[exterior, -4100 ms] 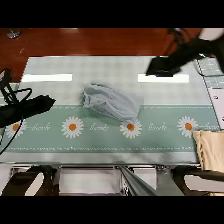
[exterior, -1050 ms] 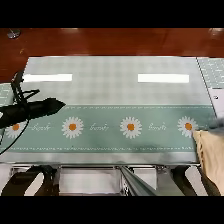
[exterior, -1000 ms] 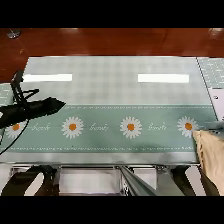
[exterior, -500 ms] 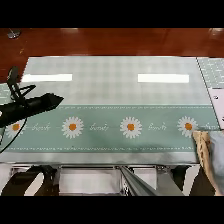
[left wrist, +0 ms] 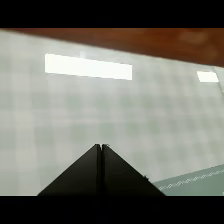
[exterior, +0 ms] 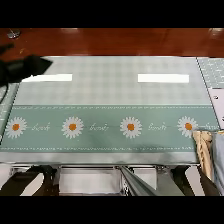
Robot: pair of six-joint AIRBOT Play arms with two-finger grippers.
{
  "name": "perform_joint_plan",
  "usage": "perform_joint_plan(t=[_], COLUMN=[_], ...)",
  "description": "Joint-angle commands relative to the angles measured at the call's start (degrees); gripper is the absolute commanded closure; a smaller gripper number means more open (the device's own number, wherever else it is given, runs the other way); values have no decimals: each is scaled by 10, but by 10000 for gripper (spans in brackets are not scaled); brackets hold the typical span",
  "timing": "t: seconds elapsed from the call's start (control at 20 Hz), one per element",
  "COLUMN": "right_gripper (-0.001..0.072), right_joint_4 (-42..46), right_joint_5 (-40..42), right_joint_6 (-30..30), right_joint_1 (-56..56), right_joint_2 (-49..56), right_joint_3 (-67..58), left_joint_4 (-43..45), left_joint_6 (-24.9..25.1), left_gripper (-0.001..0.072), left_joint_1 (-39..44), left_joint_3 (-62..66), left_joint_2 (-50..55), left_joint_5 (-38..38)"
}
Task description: Fold the shirts.
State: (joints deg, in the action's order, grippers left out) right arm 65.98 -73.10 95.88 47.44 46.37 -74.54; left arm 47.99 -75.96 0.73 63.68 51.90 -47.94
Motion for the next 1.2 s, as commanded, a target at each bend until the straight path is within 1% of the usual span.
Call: perform_joint_plan(t=[0.0, 0.05, 0.1, 0.15, 0.2, 0.25, 0.3, 0.35, 0.4, 0.5, 0.55, 0.6, 0.65, 1.15], right_gripper=[682, 682, 682, 681, 682, 683, 683, 683, 683, 683, 683, 683, 683, 683], right_joint_4=[-113, -67, 17, 142, 249, 326, 351, 340, 329, 312, 311, 311, 312, 316], right_joint_5=[168, 164, 157, 157, 155, 139, 123, 110, 106, 108, 108, 103, 104, 105], right_joint_6=[-101, -129, -134, -95, -36, -8, 13, 28, 40, 81, 89, 89, 89, 89], right_joint_1=[-283, -386, -473, -547, -593, -622, -635, -636, -636, -636, -636, -636, -636, -636], right_joint_2=[88, 118, 147, 181, 214, 251, 282, 310, 327, 343, 343, 341, 340, 340], right_joint_3=[-16, -15, -9, 3, 16, 25, 31, 31, 31, 31, 31, 31, 31, 31], left_joint_4=[52, 96, 161, 234, 301, 349, 387, 406, 405, 405, 406, 406, 405, 405], left_joint_6=[5, -9, -40, -85, -141, -187, -221, -247, -254, -252, -249, -238, -238, -238], left_gripper=[687, 687, 687, 687, 686, 686, 684, 684, 684, 684, 684, 684, 684, 684], left_joint_1=[66, 96, 127, 150, 162, 160, 150, 135, 120, 108, 107, 107, 108, 108], left_joint_3=[168, 174, 159, 126, 76, 25, -11, -36, -46, -49, -49, -49, -49, -49], left_joint_2=[74, 80, 82, 83, 83, 85, 88, 89, 89, 89, 88, 88, 88, 92], left_joint_5=[-14, -19, -33, -42, -42, -41, -43, -53, -61, -66, -66, -75, -87, -80])
